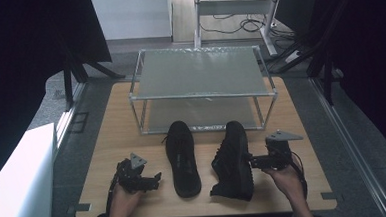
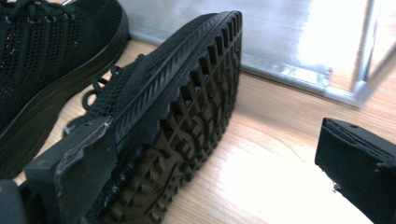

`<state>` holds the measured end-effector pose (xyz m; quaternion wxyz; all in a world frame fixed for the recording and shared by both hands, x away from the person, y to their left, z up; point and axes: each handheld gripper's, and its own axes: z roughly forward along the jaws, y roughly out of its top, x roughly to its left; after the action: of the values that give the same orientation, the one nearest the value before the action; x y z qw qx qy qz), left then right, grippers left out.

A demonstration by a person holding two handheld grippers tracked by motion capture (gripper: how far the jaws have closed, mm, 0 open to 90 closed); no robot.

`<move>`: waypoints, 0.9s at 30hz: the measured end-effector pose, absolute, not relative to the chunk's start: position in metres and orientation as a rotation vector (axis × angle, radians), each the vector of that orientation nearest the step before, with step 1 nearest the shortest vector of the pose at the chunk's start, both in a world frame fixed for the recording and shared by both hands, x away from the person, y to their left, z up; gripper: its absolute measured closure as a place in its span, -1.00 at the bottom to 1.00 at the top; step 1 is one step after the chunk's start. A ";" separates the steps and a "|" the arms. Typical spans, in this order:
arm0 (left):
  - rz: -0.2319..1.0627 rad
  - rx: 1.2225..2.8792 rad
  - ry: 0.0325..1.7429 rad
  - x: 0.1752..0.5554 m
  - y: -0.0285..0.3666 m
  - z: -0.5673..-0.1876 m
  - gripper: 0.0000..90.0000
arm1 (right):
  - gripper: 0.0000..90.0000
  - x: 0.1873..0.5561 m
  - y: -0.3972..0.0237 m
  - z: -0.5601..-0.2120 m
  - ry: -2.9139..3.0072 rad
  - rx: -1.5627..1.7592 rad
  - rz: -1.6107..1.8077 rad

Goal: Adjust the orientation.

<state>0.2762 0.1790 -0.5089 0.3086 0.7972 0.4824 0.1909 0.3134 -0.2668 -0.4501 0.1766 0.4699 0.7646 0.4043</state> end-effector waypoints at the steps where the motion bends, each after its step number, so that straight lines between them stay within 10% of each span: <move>1: 0.505 2.107 1.275 0.276 0.179 -0.509 -1.00 | -1.00 0.313 -0.267 -0.450 2.165 1.330 1.144; 27: 0.484 2.130 1.280 0.278 0.177 -0.510 -1.00 | -0.72 0.302 -0.343 -0.482 2.073 1.545 1.031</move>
<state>0.2777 0.1767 -0.5105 0.3000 0.8025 0.4824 0.1824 0.3025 -0.3429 -0.4819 0.1782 0.5462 0.7328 0.3646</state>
